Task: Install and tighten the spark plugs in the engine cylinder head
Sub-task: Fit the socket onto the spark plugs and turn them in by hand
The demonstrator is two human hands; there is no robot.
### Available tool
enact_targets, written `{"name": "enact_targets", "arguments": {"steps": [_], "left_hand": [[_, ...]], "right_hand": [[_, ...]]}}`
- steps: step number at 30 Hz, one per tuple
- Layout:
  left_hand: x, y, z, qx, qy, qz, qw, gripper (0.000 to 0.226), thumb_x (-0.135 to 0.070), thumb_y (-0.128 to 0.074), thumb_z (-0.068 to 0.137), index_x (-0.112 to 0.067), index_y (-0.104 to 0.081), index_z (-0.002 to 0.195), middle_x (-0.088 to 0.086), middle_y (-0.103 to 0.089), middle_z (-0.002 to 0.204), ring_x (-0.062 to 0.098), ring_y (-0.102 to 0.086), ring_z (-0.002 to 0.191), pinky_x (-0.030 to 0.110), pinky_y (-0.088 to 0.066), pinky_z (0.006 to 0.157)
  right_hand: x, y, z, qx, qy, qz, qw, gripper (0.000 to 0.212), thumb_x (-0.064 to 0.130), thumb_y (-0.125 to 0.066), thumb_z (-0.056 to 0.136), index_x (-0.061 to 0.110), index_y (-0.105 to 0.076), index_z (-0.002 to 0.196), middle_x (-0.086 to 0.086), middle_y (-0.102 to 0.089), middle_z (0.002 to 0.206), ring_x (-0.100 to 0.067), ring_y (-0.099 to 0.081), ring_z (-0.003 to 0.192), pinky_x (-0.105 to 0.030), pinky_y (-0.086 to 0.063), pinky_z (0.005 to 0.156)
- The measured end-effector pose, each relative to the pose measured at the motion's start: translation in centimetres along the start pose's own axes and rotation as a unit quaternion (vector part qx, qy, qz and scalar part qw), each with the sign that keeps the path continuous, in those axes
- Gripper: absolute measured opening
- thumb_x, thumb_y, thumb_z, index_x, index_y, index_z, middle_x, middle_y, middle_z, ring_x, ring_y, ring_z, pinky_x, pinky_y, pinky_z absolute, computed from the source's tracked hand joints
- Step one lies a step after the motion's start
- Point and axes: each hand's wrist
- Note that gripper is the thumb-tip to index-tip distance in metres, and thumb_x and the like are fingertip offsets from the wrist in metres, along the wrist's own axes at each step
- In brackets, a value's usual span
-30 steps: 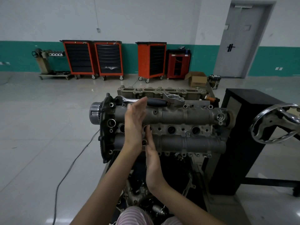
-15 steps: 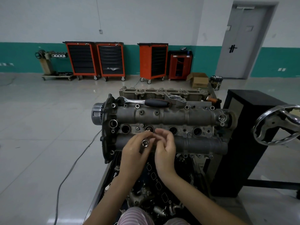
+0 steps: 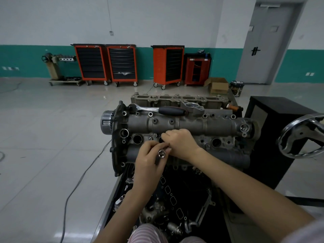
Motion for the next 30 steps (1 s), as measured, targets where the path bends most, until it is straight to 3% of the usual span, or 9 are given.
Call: {"name": "enact_targets", "arguments": {"steps": [5, 12, 14, 16, 19, 22, 25, 30], "left_hand": [[0.3, -0.3, 0.2, 0.001, 0.043, -0.001, 0.999, 0.025, -0.025, -0.062, 0.085, -0.005, -0.067, 0.1, 0.0, -0.056, 0.092, 0.004, -0.053, 0.082, 0.011, -0.043, 0.072], [0.3, -0.3, 0.5, 0.006, 0.137, -0.006, 0.991, 0.034, -0.062, -0.052, 0.074, -0.032, -0.036, 0.072, -0.013, -0.041, 0.063, 0.004, -0.043, 0.06, 0.013, -0.032, 0.053], [0.3, -0.2, 0.7, 0.02, 0.109, 0.072, 0.991, 0.039, -0.065, -0.045, 0.08, -0.027, -0.046, 0.068, -0.013, -0.04, 0.055, 0.005, -0.043, 0.052, 0.016, -0.026, 0.047], [0.3, -0.4, 0.8, 0.021, 0.067, 0.139, 0.988, 0.05, -0.061, -0.045, 0.087, -0.017, -0.062, 0.071, -0.009, -0.05, 0.053, 0.014, -0.052, 0.051, 0.021, -0.03, 0.043], [-0.1, -0.4, 0.8, 0.016, 0.052, 0.154, 0.987, 0.042, -0.045, -0.041, 0.087, -0.012, -0.059, 0.071, -0.005, -0.056, 0.059, 0.017, -0.053, 0.054, 0.029, -0.036, 0.042], [-0.1, -0.1, 1.1, 0.009, 0.079, 0.128, 0.989, 0.026, -0.04, -0.043, 0.08, -0.019, -0.038, 0.067, -0.011, -0.044, 0.061, 0.011, -0.043, 0.058, 0.021, -0.027, 0.046], [-0.1, 0.0, 1.5, 0.024, 0.1, 0.12, 0.987, 0.023, -0.039, -0.045, 0.074, -0.018, -0.039, 0.068, -0.01, -0.043, 0.063, 0.009, -0.042, 0.061, 0.019, -0.028, 0.046], [-0.3, -0.4, 1.4, 0.047, 0.114, 0.118, 0.985, 0.028, -0.038, -0.053, 0.078, -0.022, -0.034, 0.067, -0.011, -0.039, 0.059, 0.007, -0.039, 0.058, 0.019, -0.024, 0.047]], "right_hand": [[-0.2, -0.9, 0.0, -0.022, 0.003, -0.006, 1.0, 0.025, 0.029, -0.048, 0.069, 0.012, -0.055, 0.052, -0.001, -0.055, 0.047, -0.019, -0.053, 0.035, -0.017, -0.032, 0.034], [0.6, -1.9, -0.8, -0.051, -0.077, 0.023, 0.995, 0.025, 0.026, -0.038, 0.065, 0.01, -0.055, 0.055, -0.003, -0.052, 0.049, -0.02, -0.051, 0.033, -0.016, -0.03, 0.031], [0.6, -1.8, -0.8, -0.061, -0.08, 0.03, 0.995, 0.025, 0.024, -0.039, 0.068, 0.01, -0.054, 0.054, -0.004, -0.052, 0.048, -0.02, -0.051, 0.033, -0.017, -0.03, 0.03], [0.6, -1.8, -0.8, -0.068, -0.088, 0.031, 0.993, 0.025, 0.023, -0.039, 0.069, 0.01, -0.053, 0.053, -0.006, -0.052, 0.047, -0.02, -0.051, 0.033, -0.017, -0.031, 0.03], [0.7, -1.8, -0.8, -0.063, -0.103, 0.033, 0.992, 0.026, 0.026, -0.038, 0.066, 0.01, -0.054, 0.053, -0.004, -0.053, 0.046, -0.022, -0.052, 0.033, -0.018, -0.032, 0.031], [0.8, -1.9, -1.0, -0.043, -0.115, 0.001, 0.992, 0.031, 0.038, -0.052, 0.068, 0.009, -0.058, 0.059, -0.002, -0.055, 0.044, -0.023, -0.053, 0.034, -0.017, -0.033, 0.033], [0.7, -2.2, -1.0, -0.037, -0.11, 0.029, 0.993, 0.039, 0.03, -0.08, 0.054, 0.003, -0.057, 0.071, -0.005, -0.056, 0.045, -0.024, -0.053, 0.033, -0.019, -0.035, 0.032], [0.6, -2.3, -0.9, -0.032, -0.085, 0.027, 0.996, 0.034, 0.016, -0.085, 0.044, 0.009, -0.057, 0.061, -0.004, -0.056, 0.044, -0.022, -0.053, 0.033, -0.017, -0.033, 0.033]]}}
Point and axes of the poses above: each hand's wrist, its own z-axis towards the middle knuckle, its own y-axis out of the back of the hand, x = y × z
